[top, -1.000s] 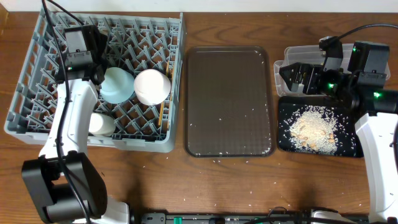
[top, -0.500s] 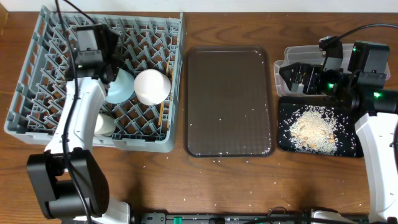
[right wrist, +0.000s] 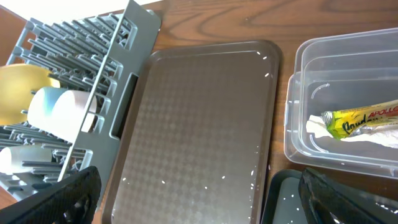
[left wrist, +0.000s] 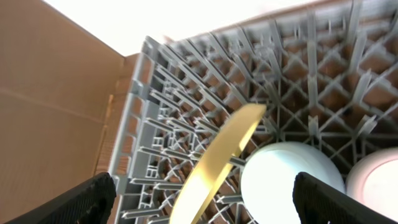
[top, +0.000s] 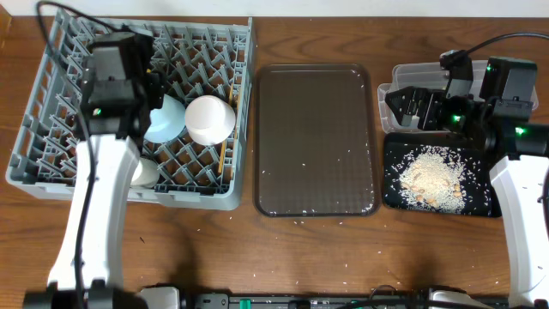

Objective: Sort waste into correct bins and load items into the dishwasher
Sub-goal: 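Open the left gripper and pull it back out of the rack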

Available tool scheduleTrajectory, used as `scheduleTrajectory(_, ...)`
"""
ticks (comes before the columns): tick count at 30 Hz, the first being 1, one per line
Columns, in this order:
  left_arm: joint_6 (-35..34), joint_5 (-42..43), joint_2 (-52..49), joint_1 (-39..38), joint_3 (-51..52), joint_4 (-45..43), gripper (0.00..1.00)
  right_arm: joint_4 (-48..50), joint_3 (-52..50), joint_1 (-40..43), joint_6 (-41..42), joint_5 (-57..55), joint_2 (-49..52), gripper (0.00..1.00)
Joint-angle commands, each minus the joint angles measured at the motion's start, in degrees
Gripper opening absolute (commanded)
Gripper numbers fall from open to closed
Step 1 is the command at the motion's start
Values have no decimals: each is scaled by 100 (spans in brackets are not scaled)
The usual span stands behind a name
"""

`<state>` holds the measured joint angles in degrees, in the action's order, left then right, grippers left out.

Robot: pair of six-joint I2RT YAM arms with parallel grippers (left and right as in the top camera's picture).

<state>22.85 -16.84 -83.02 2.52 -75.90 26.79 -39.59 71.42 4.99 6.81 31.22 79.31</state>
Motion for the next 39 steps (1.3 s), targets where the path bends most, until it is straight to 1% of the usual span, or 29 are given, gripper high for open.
scheduleTrajectory(1,-632,63,608,-24,-72,302,92,-7,4,28,22,4,-22,99)
scheduleTrajectory(4,-905,302,1086,-138,-72,671,92,-7,4,28,22,4,-24,99)
scheduleTrajectory(6,-1255,516,1394,-236,-72,911,91,-7,4,28,22,4,-24,99)
scheduleTrajectory(7,-1434,691,1521,-286,-72,1021,91,-7,4,28,22,4,-24,99)
scheduleTrajectory(9,-1801,1318,1825,-426,-72,1294,92,-7,4,28,22,4,-24,99)
scheduleTrajectory(11,-1937,1816,2076,-557,-72,1510,92,-7,4,28,22,4,-24,99)
scheduleTrajectory(13,-1956,2081,2312,-686,-72,1698,92,-7,4,28,22,4,-24,99)
scheduleTrajectory(16,-2055,2098,2610,-852,-72,1886,92,-7,4,28,22,4,-22,99)
scheduleTrajectory(19,-2485,2096,2868,-1040,-72,1908,93,-7,4,28,22,4,-24,99)
scheduleTrajectory(21,-2483,2079,2973,-1082,-72,1965,93,-7,4,28,22,4,-24,99)
scheduleTrajectory(25,-2485,2070,3071,-1080,-72,2422,93,-7,4,28,22,4,-22,99)
scheduleTrajectory(31,-2487,1700,3307,-1080,-72,2437,94,-7,4,28,20,4,-24,99)
scheduleTrajectory(34,-2492,1488,3486,-1078,13,2330,94,-7,4,28,22,4,-24,99)
scheduleTrajectory(36,-2514,1488,3705,-1019,240,2107,94,-7,4,28,22,4,-24,99)
scheduleTrajectory(39,-2608,1486,4199,-846,988,1355,95,-7,4,28,22,4,-24,99)
